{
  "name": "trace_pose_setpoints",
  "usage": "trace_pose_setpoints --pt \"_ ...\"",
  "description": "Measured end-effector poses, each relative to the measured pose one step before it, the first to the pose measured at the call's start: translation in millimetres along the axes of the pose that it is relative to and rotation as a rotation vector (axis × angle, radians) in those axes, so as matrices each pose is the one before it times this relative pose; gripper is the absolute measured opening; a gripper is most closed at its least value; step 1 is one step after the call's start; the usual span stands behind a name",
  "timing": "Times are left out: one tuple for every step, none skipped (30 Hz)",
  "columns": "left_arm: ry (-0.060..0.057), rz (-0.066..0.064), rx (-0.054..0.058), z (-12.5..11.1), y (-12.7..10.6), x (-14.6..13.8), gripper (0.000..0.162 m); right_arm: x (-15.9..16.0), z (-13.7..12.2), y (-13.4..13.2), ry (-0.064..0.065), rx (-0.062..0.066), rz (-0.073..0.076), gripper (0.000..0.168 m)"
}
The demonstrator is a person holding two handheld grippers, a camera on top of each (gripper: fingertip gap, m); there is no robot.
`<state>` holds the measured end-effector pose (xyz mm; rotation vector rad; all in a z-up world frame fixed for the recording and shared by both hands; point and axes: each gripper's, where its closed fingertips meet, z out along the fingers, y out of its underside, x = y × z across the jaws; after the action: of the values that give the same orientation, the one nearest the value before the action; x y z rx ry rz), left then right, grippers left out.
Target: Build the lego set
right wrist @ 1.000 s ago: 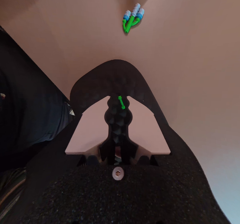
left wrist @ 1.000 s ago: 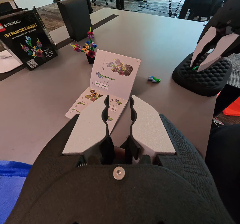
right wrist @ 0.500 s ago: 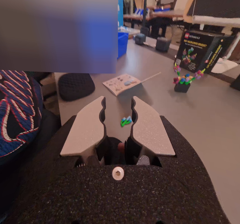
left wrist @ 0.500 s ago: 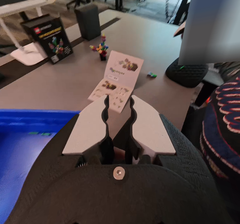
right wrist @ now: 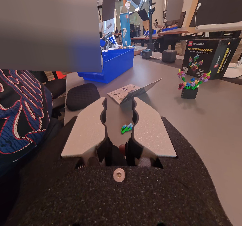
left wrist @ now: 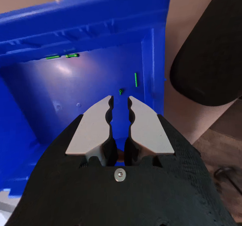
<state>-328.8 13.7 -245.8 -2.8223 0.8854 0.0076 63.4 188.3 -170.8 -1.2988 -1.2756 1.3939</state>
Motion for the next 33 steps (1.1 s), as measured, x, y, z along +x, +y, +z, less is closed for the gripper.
trace_pose_setpoints --pt "0.0163 0.0183 -0.0291 7.68 1.18 -1.01 0.02 0.63 -1.2 0.96 0.0058 -0.0071 0.0004 0.037" --pt "0.0158 0.0122 -0.0228 6.51 0.86 -0.82 0.02 0.87 -1.45 0.5 0.0078 -0.0048 -0.0004 0.037" --pt "0.0187 0.008 -0.0159 5.81 0.61 0.25 0.02 0.89 -1.42 0.04 0.007 -0.0013 0.0004 0.037" --pt "0.0195 0.0046 -0.0129 5.26 1.11 0.74 0.02 0.63 -1.39 -0.5 0.005 0.0022 0.0015 0.037" --pt "0.013 0.0017 -0.0122 4.63 1.57 0.39 0.021 0.56 -1.22 -0.7 0.0044 0.0045 0.0017 0.037" --pt "0.0061 -0.0005 -0.0112 4.05 2.01 -0.14 0.021 0.6 -0.86 -0.56 0.004 0.0038 0.0013 0.036" --pt "0.0017 -0.0016 -0.0071 3.11 1.96 -0.28 0.021 0.58 -0.4 -0.36 0.0031 0.0019 0.0007 0.036" --pt "-0.0006 -0.0035 0.0008 2.38 1.14 -0.18 0.021 0.54 -0.03 -0.01 0.0026 -0.0002 0.0 0.036" --pt "0.0005 -0.0046 0.007 1.72 0.28 0.21 0.021 0.59 0.53 0.09 0.0025 -0.002 -0.0003 0.036" --pt "0.001 -0.0047 0.0091 1.56 -0.06 0.36 0.02 0.18 0.91 0.25 -0.0007 -0.0035 0.0002 0.036" --pt "0.0018 -0.0036 0.0052 1.79 0.53 0.65 0.02 -0.26 1.08 0.35 -0.0038 -0.0053 0.001 0.036" --pt "-0.0001 -0.0028 0.0006 1.56 1.02 0.36 0.018 -0.64 1.26 0.33 -0.0053 -0.0058 -0.0005 0.036" --pt "-0.007 -0.0024 0.0088 0.46 -0.44 -0.7 0.016 -0.63 1.2 0.2 -0.004 -0.0043 -0.0026 0.036" --pt "0.0019 -0.0044 0.0059 0.16 -0.27 0.19 0.014 -0.39 1.1 0.32 -0.0019 -0.0045 -0.0019 0.036" --pt "0.0014 -0.0057 0.0034 0.19 -0.01 0.16 0.012 -0.12 0.8 0.62 -0.0013 -0.0055 -0.0004 0.036" --pt "-0.003 -0.0049 0.0027 0.14 0.07 -0.47 0.008 0.14 0.67 0.65 0.0004 -0.0058 0.0004 0.036" --pt "-0.0018 -0.0044 0.0029 0.05 0.06 -0.2 0.007 0.34 0.47 0.46 0.0011 -0.0043 -0.0001 0.036" --pt "-0.001 -0.0033 0.0024 0.02 0.07 -0.11 0.007 0.13 0.29 0.14 0.0004 -0.0014 -0.0005 0.036" --pt "-0.0013 -0.0026 0.0012 -0.04 0.1 -0.03 0.007 -0.05 0.13 -0.3 -0.0001 0.0007 0.0002 0.036" --pt "-0.0012 -0.0045 0.0004 0.01 0.04 -0.14 0.007 0.01 0.01 -0.33 -0.0001 0.0018 0.0007 0.036" --pt "-0.0034 -0.0083 -0.0019 0.06 0.14 -0.55 0.007 -0.08 0.14 -0.46 0.0006 0.0021 0.0003 0.036" --pt "-0.0092 -0.012 -0.0049 -0.15 0.42 -1.59 0.007 0.16 0.07 -0.24 0.0014 0.0011 0.0001 0.036" --pt "-0.0217 -0.0163 -0.0099 -0.21 0.92 -3.72 0.007 -0.07 0.16 0.11 0.0008 -0.0008 0.0 0.036" --pt "-0.0373 -0.0184 -0.0171 -0.25 1.99 -6.29 0.007 -0.23 0.26 0.15 -0.0004 -0.002 0.0 0.036" --pt "-0.0364 -0.0193 -0.0157 -0.15 2.03 -6.37 0.007 -0.13 0.32 0.33 0.0002 -0.0027 0.0002 0.036" --pt "-0.0131 -0.0169 -0.0096 0.13 1.09 -3.08 0.007 -0.03 0.25 0.22 0.0012 -0.0034 0.0 0.036" --pt "0.0052 -0.0117 -0.0032 0.14 0.41 -0.29 0.007 -0.05 0.08 0.12 0.0016 -0.0031 -0.0007 0.036" --pt "0.007 -0.0061 -0.0002 -0.03 0.19 0.19 0.007 -0.22 -0.11 -0.12 0.001 -0.0016 -0.0015 0.036" --pt "0.0074 -0.0034 0.0022 -0.19 0.21 0.21 0.007 -0.39 -0.22 -0.35 0.0006 -0.0004 -0.0016 0.036" --pt "0.0152 -0.0039 0.0009 -0.43 0.54 1.34 0.011 -0.13 -0.42 -0.4 0.0015 0.0 -0.0012 0.036" --pt "0.0221 -0.0061 -0.002 -0.75 0.9 2.17 0.015 0.09 -0.5 -0.22 0.0024 0.0001 -0.001 0.036" --pt "0.0166 -0.0061 0.0028 -1.12 0.15 1.62 0.018 0.23 -0.46 -0.31 0.0024 -0.0003 -0.0001 0.036" --pt "0.0069 -0.0044 0.0153 -1.84 -1.66 0.17 0.02 0.33 -0.44 -0.16 0.0012 -0.0011 0.0007 0.036"
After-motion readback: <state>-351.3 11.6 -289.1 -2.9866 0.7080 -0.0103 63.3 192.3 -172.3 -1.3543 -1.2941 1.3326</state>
